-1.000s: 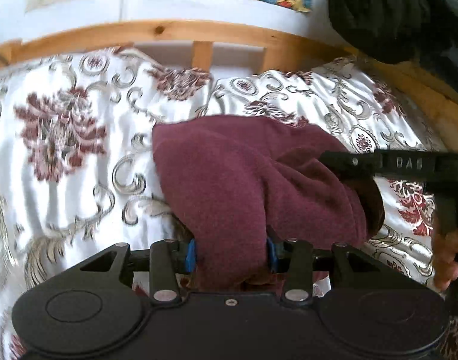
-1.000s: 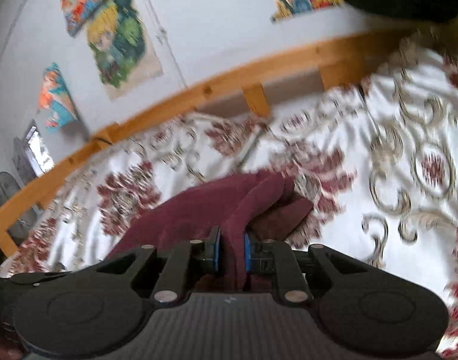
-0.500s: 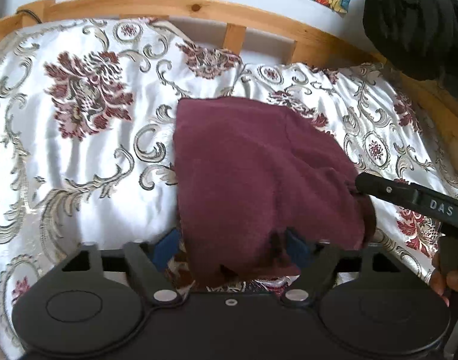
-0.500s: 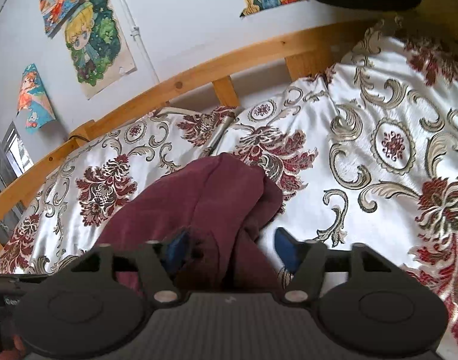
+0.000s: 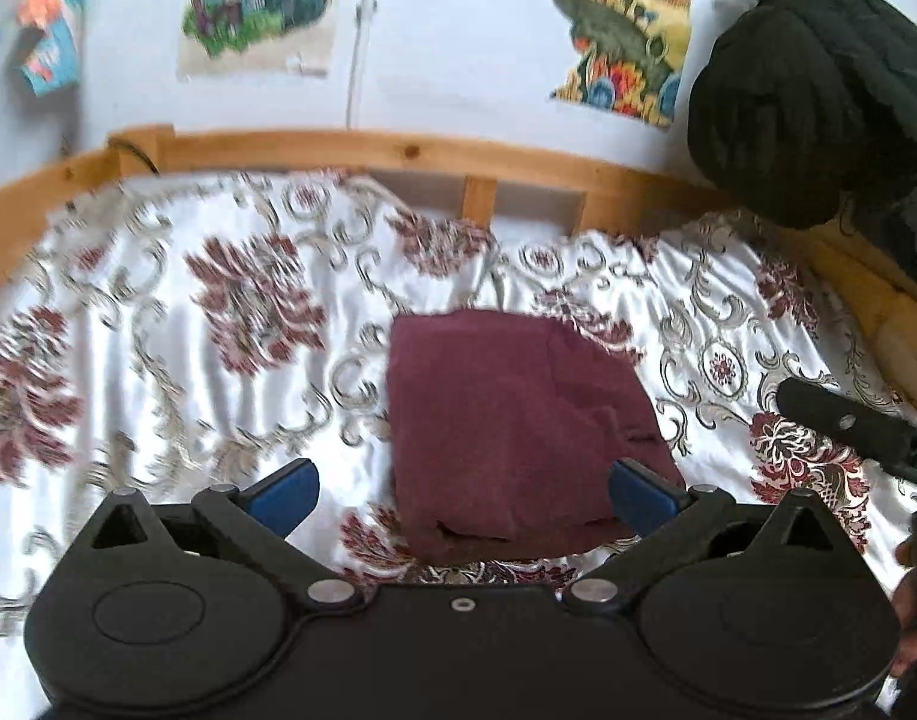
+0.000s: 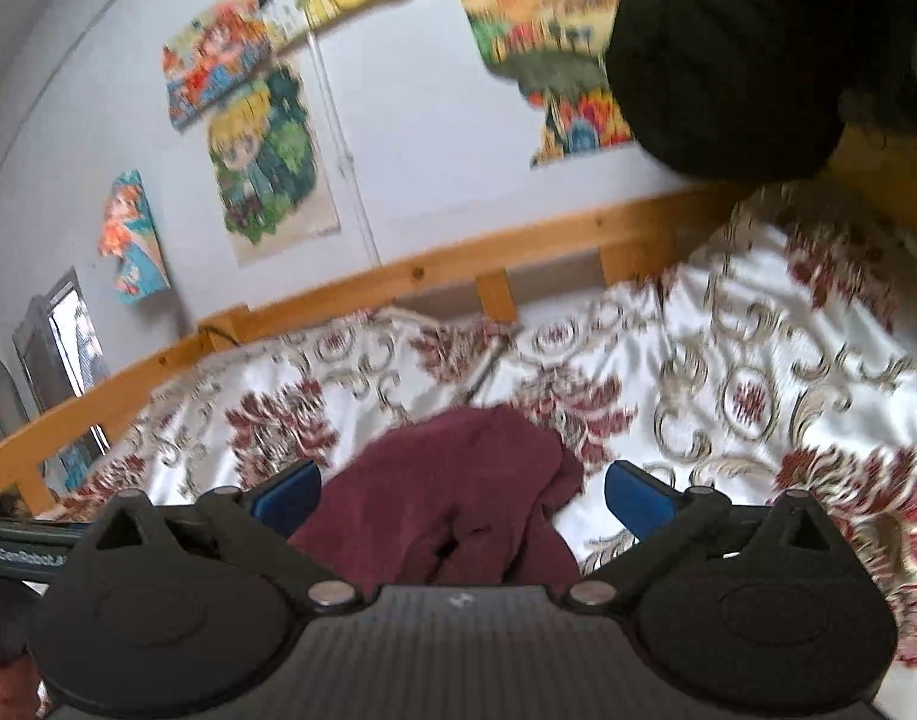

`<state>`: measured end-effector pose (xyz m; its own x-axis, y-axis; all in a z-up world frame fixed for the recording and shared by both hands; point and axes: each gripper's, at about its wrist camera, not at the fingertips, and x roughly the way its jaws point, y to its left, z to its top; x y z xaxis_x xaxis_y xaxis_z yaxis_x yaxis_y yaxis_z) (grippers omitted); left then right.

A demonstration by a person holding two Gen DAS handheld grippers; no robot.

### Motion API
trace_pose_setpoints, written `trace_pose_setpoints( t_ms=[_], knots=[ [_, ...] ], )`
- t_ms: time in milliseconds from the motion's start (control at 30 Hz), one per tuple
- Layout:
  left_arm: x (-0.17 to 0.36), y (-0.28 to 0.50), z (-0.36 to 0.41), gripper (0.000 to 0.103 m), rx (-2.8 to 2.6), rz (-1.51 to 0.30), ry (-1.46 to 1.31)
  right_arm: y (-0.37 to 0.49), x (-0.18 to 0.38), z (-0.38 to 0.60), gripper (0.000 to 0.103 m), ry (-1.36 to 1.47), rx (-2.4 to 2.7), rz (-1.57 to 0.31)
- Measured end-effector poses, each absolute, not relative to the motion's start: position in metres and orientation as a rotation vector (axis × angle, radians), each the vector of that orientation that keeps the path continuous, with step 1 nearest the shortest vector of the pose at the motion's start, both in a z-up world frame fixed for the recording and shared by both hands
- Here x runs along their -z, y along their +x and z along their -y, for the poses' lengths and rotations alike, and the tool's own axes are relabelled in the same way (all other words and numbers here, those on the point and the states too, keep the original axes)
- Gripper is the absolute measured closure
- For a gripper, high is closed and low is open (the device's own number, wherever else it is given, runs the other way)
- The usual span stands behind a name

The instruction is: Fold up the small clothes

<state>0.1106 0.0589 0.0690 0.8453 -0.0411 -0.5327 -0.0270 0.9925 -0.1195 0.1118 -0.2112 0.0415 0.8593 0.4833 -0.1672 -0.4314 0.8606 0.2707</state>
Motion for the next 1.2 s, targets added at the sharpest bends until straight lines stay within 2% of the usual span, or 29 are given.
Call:
trace_pose_setpoints(
  t_ms=[333,667,1200],
  knots=[
    [-0.089,0.042,-0.052,0.001,-0.058,-0.468,-0.063,0.047,-0.057,0.234,0.000,0.225,-0.467,-0.195],
    [-0.063,0.029,-0.062,0.001,-0.096,-0.491,-0.062,0.016,-0.041,0.230,0.000,0.167,-0.444,-0.204],
    [-0.025,0.024,-0.077,0.001,-0.129,-0.531,-0.075,0.016,-0.008,0.207,0.000,0.117,-0.433,-0.246]
  ],
)
